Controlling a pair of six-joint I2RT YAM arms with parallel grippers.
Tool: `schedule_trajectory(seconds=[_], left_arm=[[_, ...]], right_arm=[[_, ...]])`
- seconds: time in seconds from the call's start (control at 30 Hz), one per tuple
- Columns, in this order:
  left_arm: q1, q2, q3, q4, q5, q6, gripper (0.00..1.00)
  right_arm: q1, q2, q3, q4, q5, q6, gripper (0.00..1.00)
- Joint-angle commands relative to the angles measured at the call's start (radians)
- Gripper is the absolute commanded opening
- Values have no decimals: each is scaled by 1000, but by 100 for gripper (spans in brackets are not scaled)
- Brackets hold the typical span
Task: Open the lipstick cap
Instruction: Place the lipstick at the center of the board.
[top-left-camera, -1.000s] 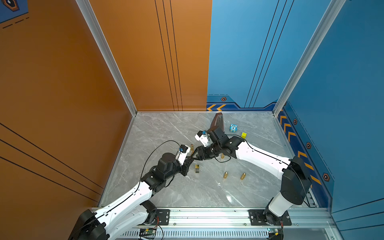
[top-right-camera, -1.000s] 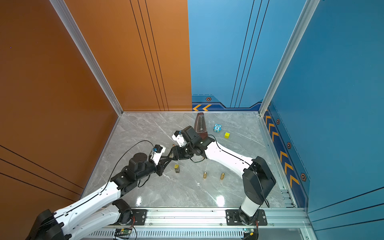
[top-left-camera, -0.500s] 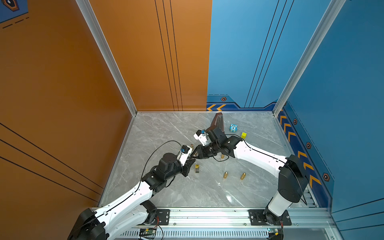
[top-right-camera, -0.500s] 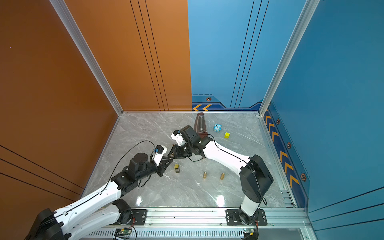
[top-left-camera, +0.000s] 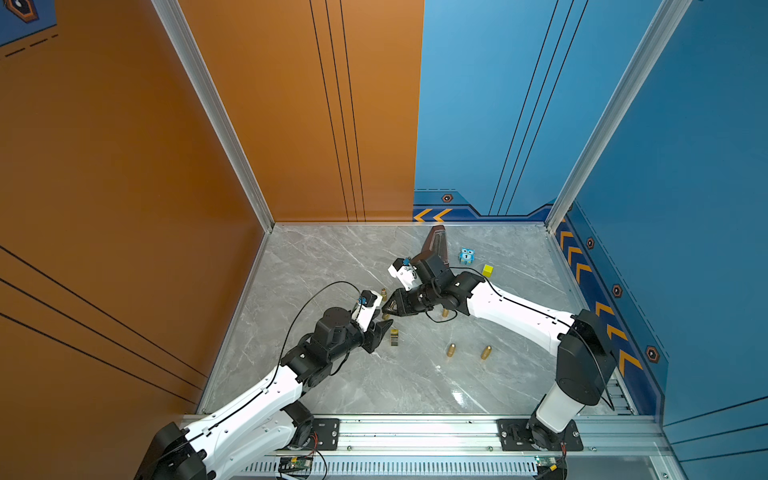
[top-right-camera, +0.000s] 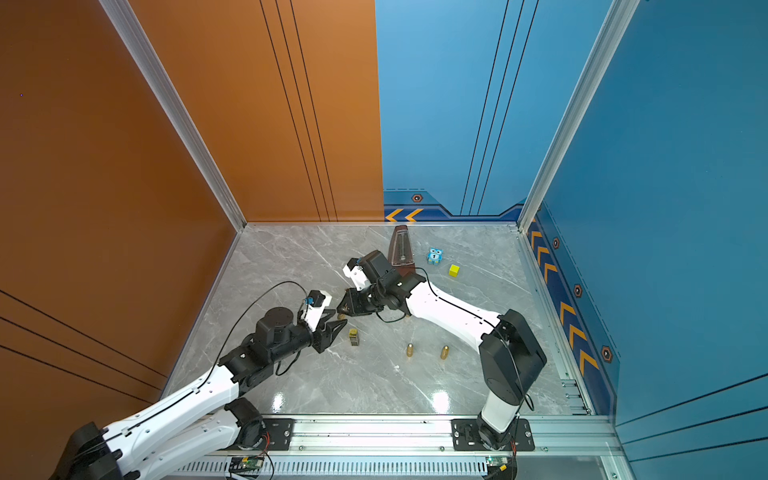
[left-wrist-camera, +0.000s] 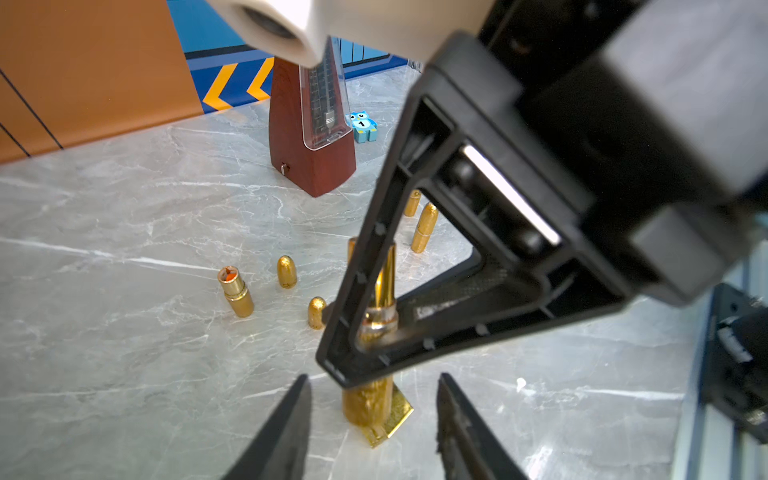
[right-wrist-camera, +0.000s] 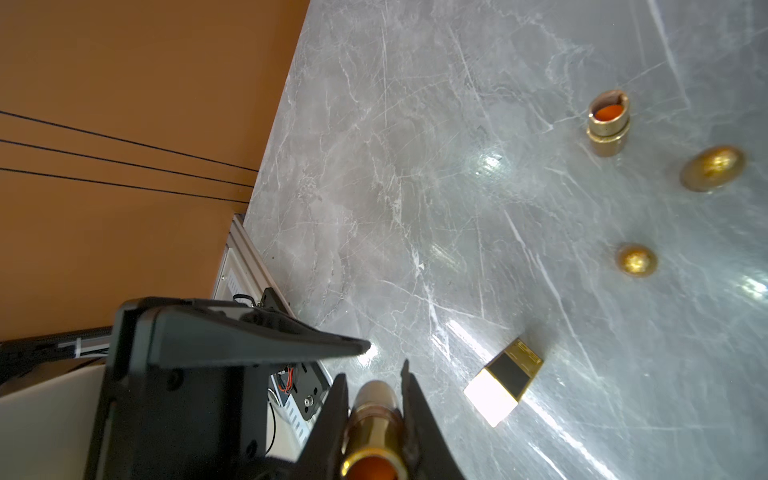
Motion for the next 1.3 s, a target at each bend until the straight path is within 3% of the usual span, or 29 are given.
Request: schedule_trajectory(seconds=[0.0, 0.23, 0.47, 0.9, 1.27], left_arm=[[5, -42, -33, -9, -45, -25, 72], [21, -109, -23, -180, -174, -90, 99], [54, -191, -53, -254, -263, -167, 99], [142, -229, -105, -260, -257, -238, 99], [175, -227, -114, -256, -234, -242, 99]], right_arm=[[0, 9, 45, -50, 134, -34, 17], [48, 51, 69, -58, 353, -88, 17], [125, 137, 101, -18, 557, -165, 16], [141, 288, 69, 168, 630, -242, 15], [144, 361, 77, 214, 643, -294, 14]])
